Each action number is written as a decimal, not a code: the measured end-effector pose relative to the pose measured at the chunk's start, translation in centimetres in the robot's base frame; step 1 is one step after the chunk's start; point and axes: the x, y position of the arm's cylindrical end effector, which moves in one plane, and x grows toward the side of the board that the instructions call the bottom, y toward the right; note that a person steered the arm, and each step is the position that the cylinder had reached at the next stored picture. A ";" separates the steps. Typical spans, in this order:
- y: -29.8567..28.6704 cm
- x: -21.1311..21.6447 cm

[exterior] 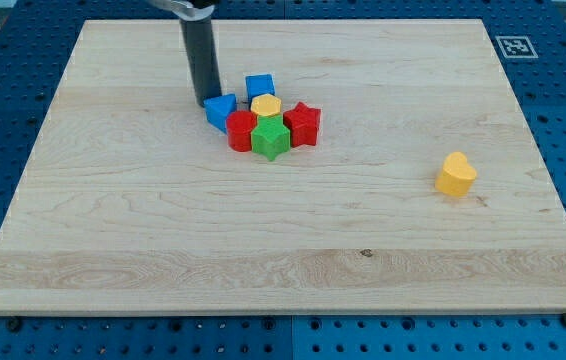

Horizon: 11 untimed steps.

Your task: Push the yellow heart right a bit

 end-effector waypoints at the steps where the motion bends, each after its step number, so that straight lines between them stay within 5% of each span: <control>1: -2.2 0.9; 3: 1.4 9.9; 5: 14.3 16.4; 7: 24.6 17.0; 11: 32.3 12.8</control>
